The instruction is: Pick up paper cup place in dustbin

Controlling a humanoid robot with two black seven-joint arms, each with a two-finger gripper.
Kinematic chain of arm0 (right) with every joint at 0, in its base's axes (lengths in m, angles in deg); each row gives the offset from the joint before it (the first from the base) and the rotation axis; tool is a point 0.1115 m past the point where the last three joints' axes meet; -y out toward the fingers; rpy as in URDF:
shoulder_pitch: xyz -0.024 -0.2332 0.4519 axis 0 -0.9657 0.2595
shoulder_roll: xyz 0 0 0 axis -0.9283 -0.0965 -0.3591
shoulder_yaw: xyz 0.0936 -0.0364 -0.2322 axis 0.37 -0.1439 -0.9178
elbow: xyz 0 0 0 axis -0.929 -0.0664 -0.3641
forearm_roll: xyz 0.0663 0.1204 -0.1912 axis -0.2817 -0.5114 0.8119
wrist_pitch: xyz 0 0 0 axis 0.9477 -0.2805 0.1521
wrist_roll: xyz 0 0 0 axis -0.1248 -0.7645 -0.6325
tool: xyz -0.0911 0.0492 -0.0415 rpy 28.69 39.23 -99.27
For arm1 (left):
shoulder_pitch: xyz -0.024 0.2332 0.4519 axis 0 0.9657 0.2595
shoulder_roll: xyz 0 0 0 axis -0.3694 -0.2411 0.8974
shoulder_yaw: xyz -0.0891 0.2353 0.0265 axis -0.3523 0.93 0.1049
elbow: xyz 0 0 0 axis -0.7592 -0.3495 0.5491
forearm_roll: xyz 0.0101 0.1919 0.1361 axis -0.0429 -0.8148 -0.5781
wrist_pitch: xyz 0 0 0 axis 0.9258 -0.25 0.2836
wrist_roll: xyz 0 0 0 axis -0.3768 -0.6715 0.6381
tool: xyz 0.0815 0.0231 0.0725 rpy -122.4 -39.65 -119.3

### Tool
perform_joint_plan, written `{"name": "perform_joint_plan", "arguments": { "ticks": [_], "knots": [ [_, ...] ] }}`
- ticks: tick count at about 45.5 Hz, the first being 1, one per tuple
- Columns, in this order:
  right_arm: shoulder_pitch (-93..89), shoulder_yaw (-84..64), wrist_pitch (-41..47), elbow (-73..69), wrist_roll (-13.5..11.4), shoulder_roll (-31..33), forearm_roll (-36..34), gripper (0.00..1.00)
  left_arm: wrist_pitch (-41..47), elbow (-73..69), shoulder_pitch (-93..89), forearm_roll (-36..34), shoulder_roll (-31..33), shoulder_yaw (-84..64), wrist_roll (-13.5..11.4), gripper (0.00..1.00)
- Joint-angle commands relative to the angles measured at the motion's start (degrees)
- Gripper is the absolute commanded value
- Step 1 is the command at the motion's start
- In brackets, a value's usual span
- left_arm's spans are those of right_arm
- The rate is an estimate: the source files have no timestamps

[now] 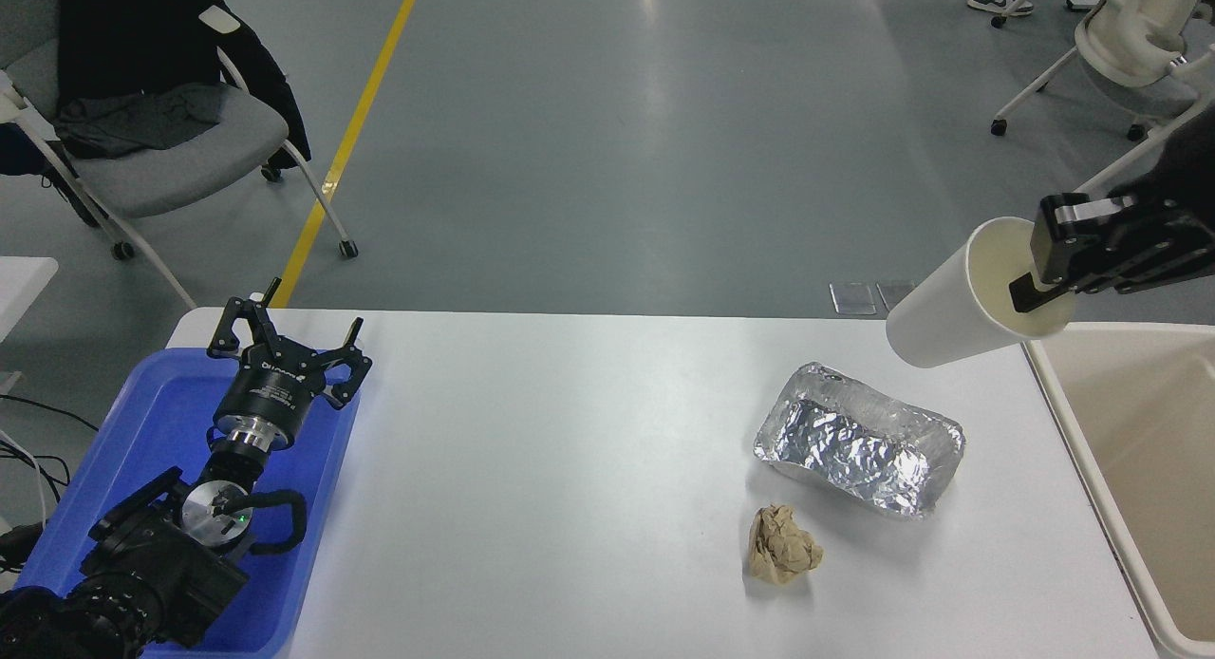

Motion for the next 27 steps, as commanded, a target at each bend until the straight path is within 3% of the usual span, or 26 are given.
{"name": "perform_joint_plan", "arguments": {
  "ticks": [1, 12, 27],
  "knots": [
    [-1.7, -5.5, 0.1, 3.1, 0.0, 4.8, 1.0, 0.00, 0.0, 0.0, 0.0, 0.0, 0.0, 0.0, -0.1, 1.00],
    [-5.4, -15.6, 0.1, 12.7, 0.0, 14.3, 1.0, 0.00, 0.0, 0.0, 0.1, 0.1, 0.0, 0.0, -0.2, 1.00],
    [-38.9, -1.0, -0.2, 39.0, -0.1, 28.8, -2.8, 0.00, 0.0, 0.0, 0.0, 0.1, 0.0, 0.0, -0.2, 1.00]
  ]
}}
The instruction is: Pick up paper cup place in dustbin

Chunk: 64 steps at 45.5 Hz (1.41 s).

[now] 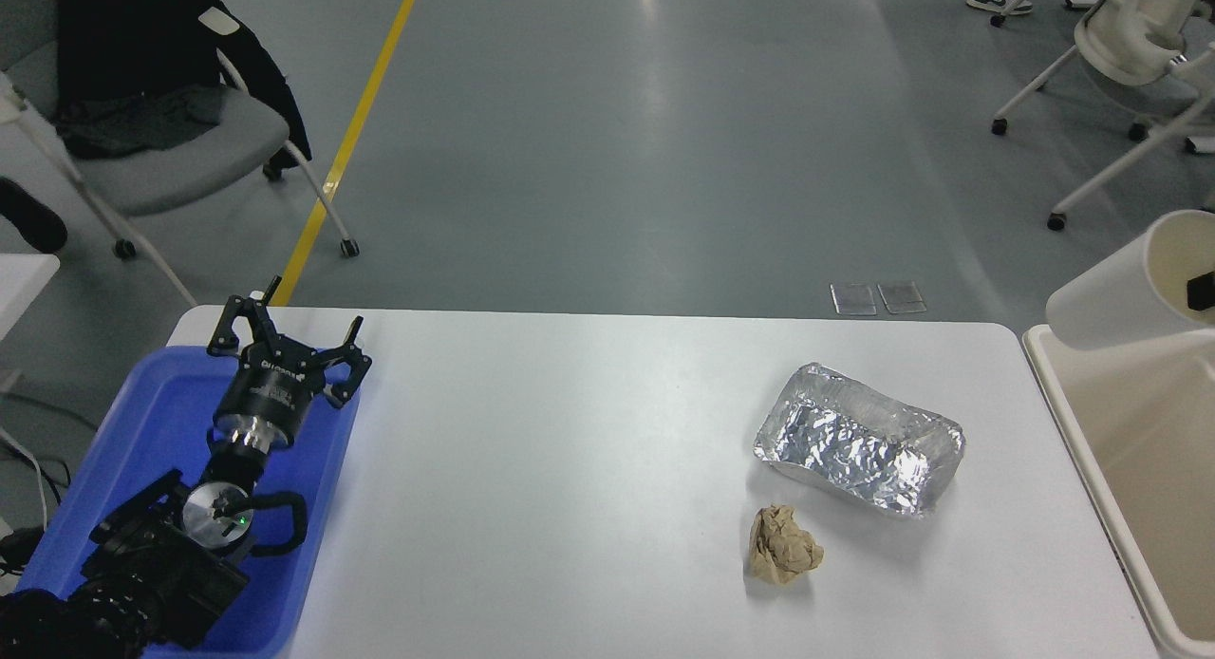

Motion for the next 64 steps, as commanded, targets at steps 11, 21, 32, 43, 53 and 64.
{"name": "perform_joint_plan", "arguments": {
  "ticks": [11, 21, 32, 43, 53, 64],
  "knots": [
    [-50.6, 27.4, -14.9, 28.2, -6.8, 12.0, -3.0, 0.00, 0.0, 0.0, 0.0, 0.0, 0.0, 0.0, -0.1, 1.00],
    [-74.2, 47.9, -16.9, 45.2, -15.8, 6.4, -4.2, 0.00, 0.0, 0.0, 0.0, 0.0, 0.0, 0.0, -0.1, 1.00],
    [-93.1, 65.3, -18.6, 65.6, -21.4, -4.5, -4.3, 0.00, 0.0, 0.0, 0.0, 0.0, 0.0, 0.0, -0.1, 1.00],
    [-98.2, 66.0, -27.1, 69.0, -25.2, -11.7, -4.3, 0.00, 0.0, 0.0, 0.0, 0.0, 0.0, 0.0, -0.1, 1.00],
    [-98.6, 67.3, -29.7, 69.0, -27.4, -12.7, -4.4, 0.00, 0.0, 0.0, 0.0, 0.0, 0.0, 0.0, -0.1, 1.00],
    [-98.5, 67.2, -35.6, 69.0, -28.0, -13.9, -4.7, 0.40, 0.0, 0.0, 0.0, 0.0, 0.0, 0.0, -0.1, 1.00]
  ]
}}
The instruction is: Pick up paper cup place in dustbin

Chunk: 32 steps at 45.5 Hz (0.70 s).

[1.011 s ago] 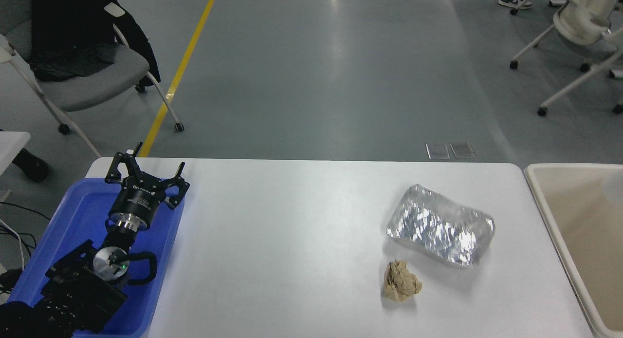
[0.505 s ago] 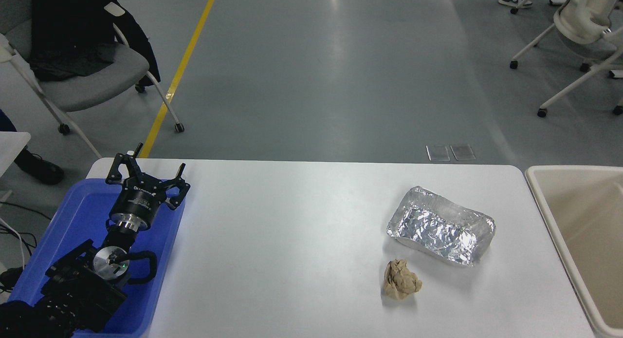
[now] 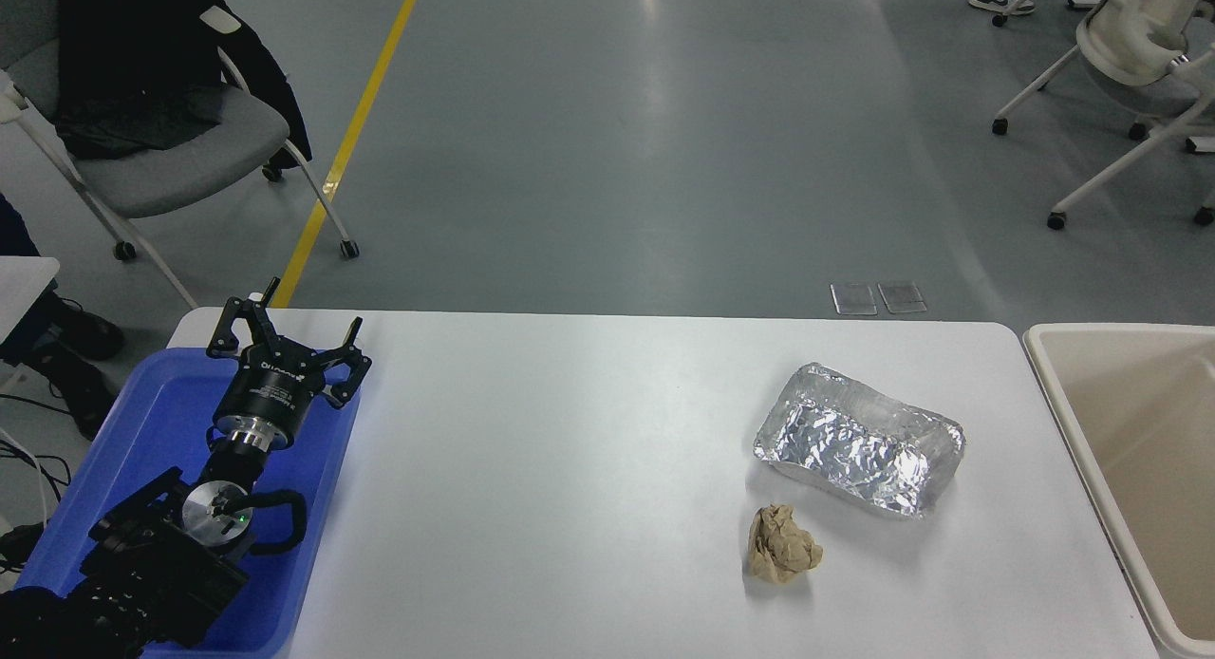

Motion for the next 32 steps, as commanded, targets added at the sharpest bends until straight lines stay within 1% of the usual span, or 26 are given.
{"name": "perform_joint_plan", "arguments": {
  "ticks": [1, 3, 4, 5, 8, 16, 22, 27, 32],
  "knots": [
    [-1.0, 0.9, -7.3, 0.8, -1.2, -2.3, -0.3, 0.50, 0.0, 0.0, 0.0, 0.0, 0.0, 0.0, 0.0, 1.00],
    [-1.0, 0.9, -10.0, 0.7, -1.2, -2.7, -0.3, 0.76, 0.0, 0.0, 0.0, 0.0, 0.0, 0.0, 0.0, 1.00],
    [-1.0, 0.9, -11.1, 0.6, -1.1, -2.8, -0.3, 0.87, 0.0, 0.0, 0.0, 0.0, 0.0, 0.0, 0.0, 1.00],
    [-1.0, 0.9, -12.1, 0.4, -1.1, -2.8, -0.3, 0.93, 0.0, 0.0, 0.0, 0.0, 0.0, 0.0, 0.0, 1.00],
    [-1.0, 0.9, -13.5, 0.1, -1.1, -2.9, -0.3, 0.99, 0.0, 0.0, 0.0, 0.0, 0.0, 0.0, 0.0, 1.00],
    [-0.5, 0.9, -13.7, -1.0, -1.1, -2.9, -0.3, 0.99, 0.0, 0.0, 0.1, 0.0, 0.0, 0.0, 0.0, 1.00],
    [1.0, 0.9, -13.7, -5.8, -1.1, -1.9, 0.0, 0.99, 0.0, 0.0, 0.0, 0.0, 0.0, 0.0, 0.0, 1.00],
    [5.5, 1.0, -13.6, -12.8, -1.1, 2.6, 0.1, 0.99, 0.0, 0.0, 0.0, 0.0, 0.0, 0.0, 0.0, 1.00],
    [12.3, -0.5, -13.5, -24.0, -1.1, 7.4, 0.7, 1.00, 0.0, 0.0, 0.0, 0.0, 0.0, 0.0, 0.0, 1.00]
  ]
}}
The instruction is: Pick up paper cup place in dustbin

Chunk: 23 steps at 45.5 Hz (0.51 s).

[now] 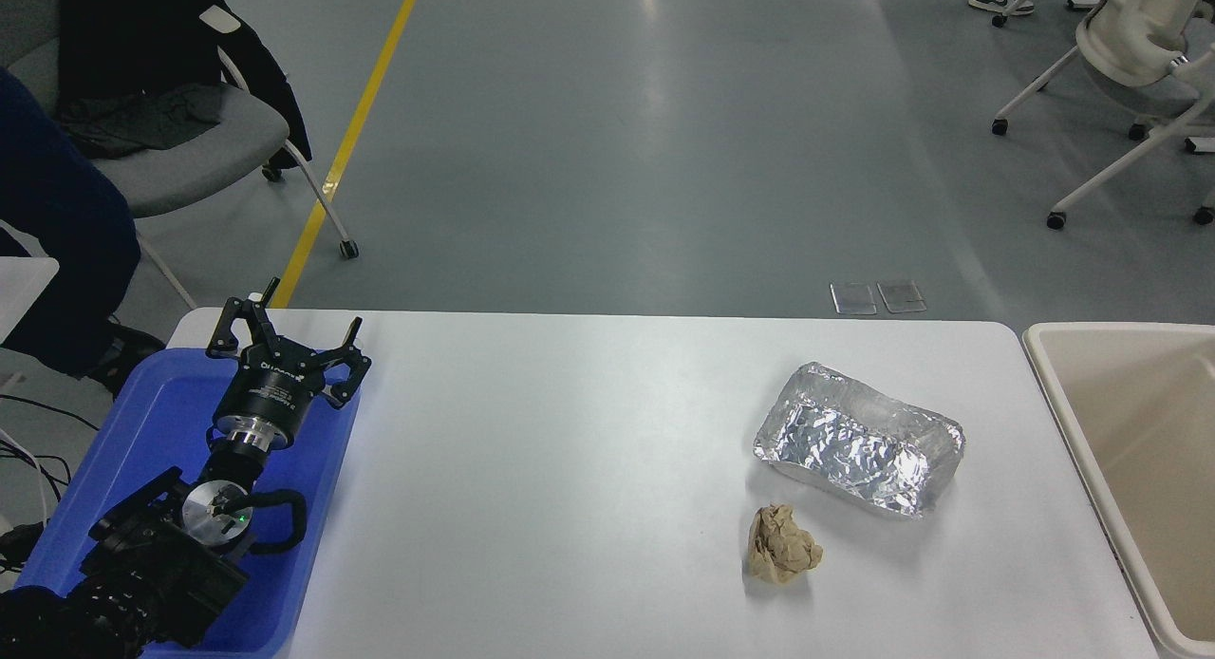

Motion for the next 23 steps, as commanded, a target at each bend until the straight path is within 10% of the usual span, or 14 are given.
{"name": "perform_joint_plan", "arguments": {
  "ticks": [1, 23],
  "knots": [
    [10.6, -1.7, -0.5, -17.5, 0.0, 7.7, 0.7, 1.00, 0.0, 0.0, 0.0, 0.0, 0.0, 0.0, 0.0, 1.00],
    [52.3, -40.9, 2.4, -57.5, 0.0, 8.5, 0.5, 1.00, 0.0, 0.0, 0.0, 0.0, 0.0, 0.0, 0.1, 1.00]
  ]
}}
